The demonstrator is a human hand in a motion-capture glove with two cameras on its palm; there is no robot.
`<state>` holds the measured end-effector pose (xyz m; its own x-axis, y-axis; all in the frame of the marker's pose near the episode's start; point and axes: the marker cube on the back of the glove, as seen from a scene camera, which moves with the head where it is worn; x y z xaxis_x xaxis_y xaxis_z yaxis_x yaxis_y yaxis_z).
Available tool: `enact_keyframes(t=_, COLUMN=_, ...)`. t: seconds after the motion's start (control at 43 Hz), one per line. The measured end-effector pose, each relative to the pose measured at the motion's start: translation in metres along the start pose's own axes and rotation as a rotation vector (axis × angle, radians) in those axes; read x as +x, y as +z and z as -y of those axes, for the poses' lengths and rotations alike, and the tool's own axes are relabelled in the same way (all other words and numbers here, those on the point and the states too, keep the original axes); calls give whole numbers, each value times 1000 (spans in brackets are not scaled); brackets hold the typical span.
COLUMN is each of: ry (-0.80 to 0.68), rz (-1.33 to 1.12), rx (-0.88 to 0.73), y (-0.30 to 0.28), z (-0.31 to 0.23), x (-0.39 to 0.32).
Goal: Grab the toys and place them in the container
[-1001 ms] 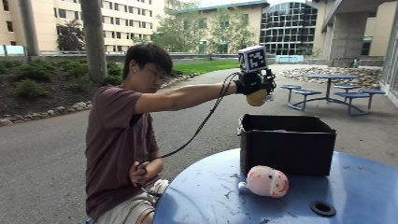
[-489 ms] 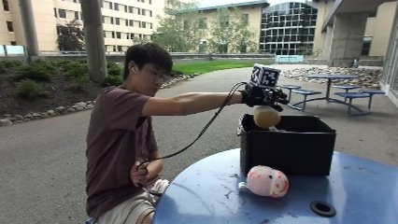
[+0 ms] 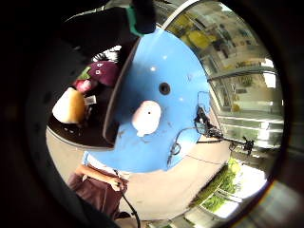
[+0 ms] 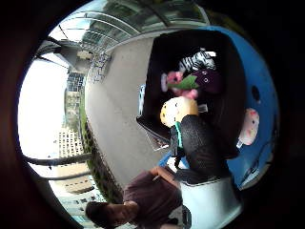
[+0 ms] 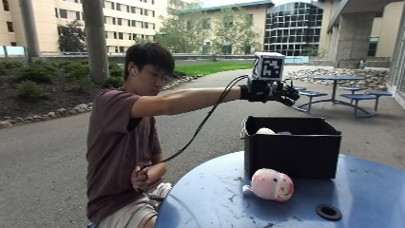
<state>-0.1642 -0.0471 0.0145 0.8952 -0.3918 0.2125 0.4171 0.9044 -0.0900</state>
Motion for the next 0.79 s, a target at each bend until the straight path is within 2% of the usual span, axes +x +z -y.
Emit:
enact_keyframes(t=0.233, ry=128, rz=1, rx=7, y=-7, z=-30, x=81)
enact_keyframes(t=0.419, ry=175, rz=-39, rx=-20, y=17, z=-43, x=134)
enact_keyframes(t=0.535, ry=235, rz=-76, rx=-74, y=61, z=-39, x=160)
enact_keyframes(t=0.698, ry=313, rz=-87, rx=-267, y=158, z=-31, x=186)
enact_keyframes(t=0.791, ry=206, rz=-54, rx=-353, y=208, z=-30, x=184)
